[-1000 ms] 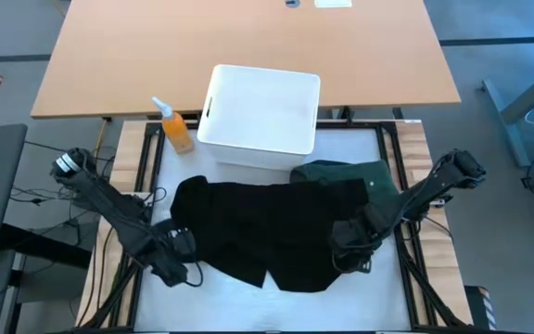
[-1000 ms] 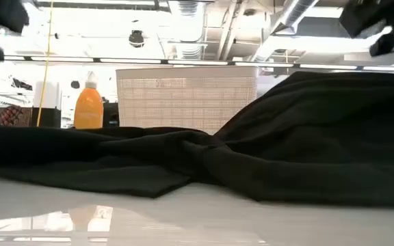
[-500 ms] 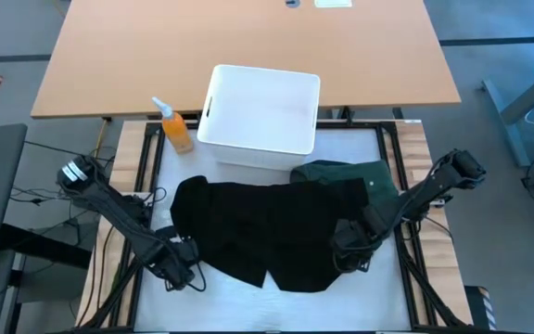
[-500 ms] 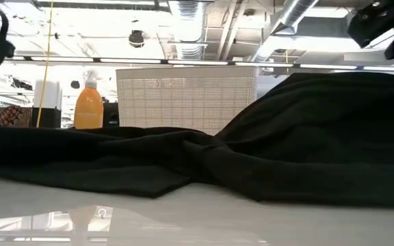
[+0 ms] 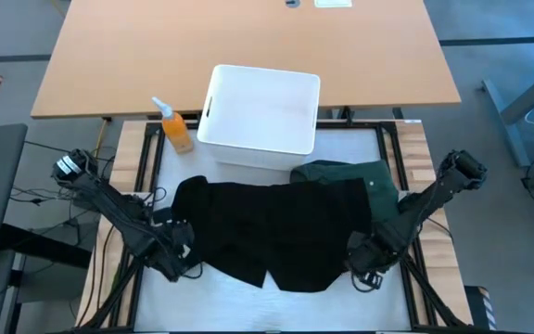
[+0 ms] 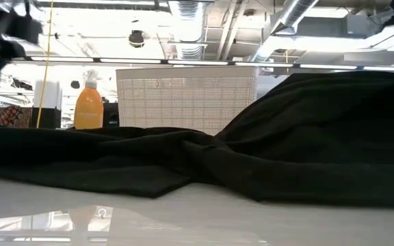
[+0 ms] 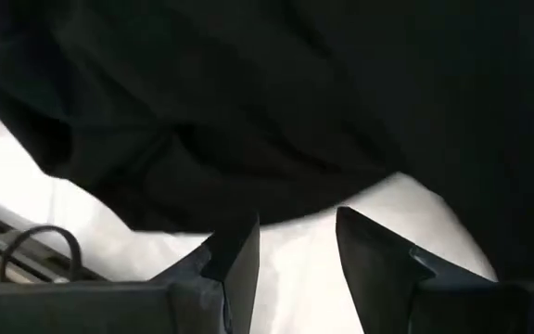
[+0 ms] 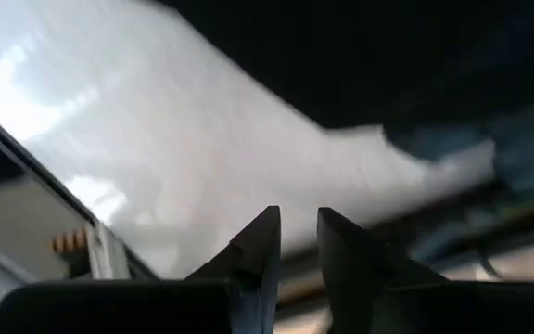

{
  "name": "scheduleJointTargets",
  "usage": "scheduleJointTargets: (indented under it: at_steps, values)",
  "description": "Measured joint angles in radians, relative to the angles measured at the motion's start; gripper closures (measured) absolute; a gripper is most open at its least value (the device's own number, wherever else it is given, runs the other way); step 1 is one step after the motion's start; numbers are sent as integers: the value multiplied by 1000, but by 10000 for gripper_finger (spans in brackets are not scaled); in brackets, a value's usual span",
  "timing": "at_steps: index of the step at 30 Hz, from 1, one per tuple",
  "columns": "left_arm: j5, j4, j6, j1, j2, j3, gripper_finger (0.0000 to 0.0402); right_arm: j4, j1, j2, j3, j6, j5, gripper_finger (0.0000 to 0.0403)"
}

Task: Fold laundry
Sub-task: Fold the black shirt from the white laundry organizer

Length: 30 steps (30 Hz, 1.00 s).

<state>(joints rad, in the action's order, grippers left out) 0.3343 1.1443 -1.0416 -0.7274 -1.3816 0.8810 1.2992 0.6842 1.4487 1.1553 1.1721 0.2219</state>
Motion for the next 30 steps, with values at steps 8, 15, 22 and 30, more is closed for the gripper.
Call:
scheduleJointTargets:
  at_steps: [8,15,22,30]
  values:
    - [-28,-325,44,108,-12,-210,279,-346,116,0,4,-39,-397,301]
    - [-249,-599,-69,122,-3,-314,304,-527,205,14,-4,-108,-776,301]
    - [-516,-888,-193,18,-15,-296,339,-659,230,157,-20,-143,-852,301]
    - [-639,-989,-383,-145,-14,-274,369,-1085,171,436,5,-459,-795,301]
